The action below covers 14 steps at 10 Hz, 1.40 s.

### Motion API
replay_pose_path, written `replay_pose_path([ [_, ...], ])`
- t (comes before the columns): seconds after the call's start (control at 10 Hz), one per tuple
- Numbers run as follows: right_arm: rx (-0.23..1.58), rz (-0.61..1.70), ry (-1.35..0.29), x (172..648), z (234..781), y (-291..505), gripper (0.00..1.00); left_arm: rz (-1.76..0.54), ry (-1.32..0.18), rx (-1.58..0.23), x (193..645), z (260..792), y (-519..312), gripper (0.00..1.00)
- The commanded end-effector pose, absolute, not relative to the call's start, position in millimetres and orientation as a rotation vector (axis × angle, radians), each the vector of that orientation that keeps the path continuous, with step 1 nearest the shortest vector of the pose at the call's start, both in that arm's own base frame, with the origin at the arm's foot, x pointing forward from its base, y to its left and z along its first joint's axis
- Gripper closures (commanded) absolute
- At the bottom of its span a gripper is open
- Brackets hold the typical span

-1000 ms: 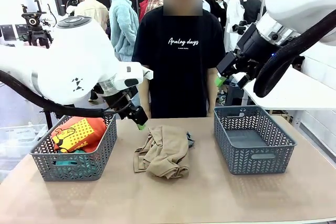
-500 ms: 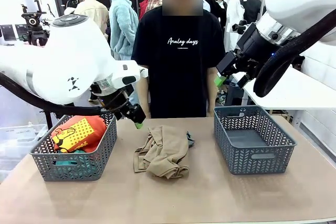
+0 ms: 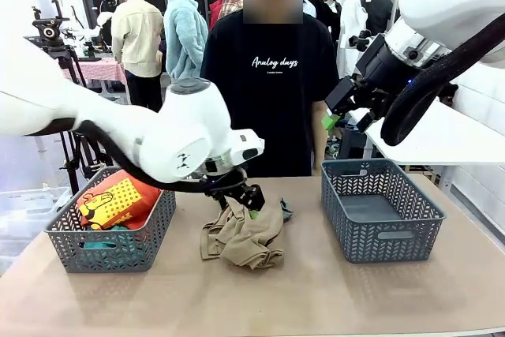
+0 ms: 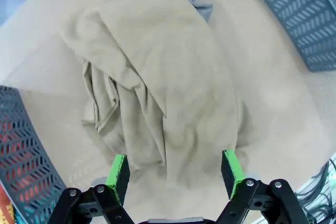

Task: Sort the tops and bottoms.
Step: Lift clothes from the center of the table with your left hand.

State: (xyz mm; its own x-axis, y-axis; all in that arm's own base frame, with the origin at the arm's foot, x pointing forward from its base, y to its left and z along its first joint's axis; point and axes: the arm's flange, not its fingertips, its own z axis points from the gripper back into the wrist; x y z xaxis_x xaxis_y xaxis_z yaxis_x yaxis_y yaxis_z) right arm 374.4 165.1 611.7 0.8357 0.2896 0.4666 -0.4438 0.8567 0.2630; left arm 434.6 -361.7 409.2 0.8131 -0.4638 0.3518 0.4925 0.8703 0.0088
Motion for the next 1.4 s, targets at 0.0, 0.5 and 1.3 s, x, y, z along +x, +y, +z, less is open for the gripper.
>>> replay_pose_path([
  [0.0, 0.370, 0.404, -0.430, 376.4, 613.1, 165.2, 0.00, -0.476, -0.320, -0.018, 449.5, 415.6, -392.2, 0.09],
  [0.5, 0.370, 0.404, -0.430, 376.4, 613.1, 165.2, 0.00, -0.479, -0.297, -0.040, 454.9, 405.6, -387.5, 0.09],
  [1.3, 0.370, 0.404, -0.430, 376.4, 613.1, 165.2, 0.00, -0.276, -0.294, -0.064, 498.8, 353.6, -380.5, 0.09],
])
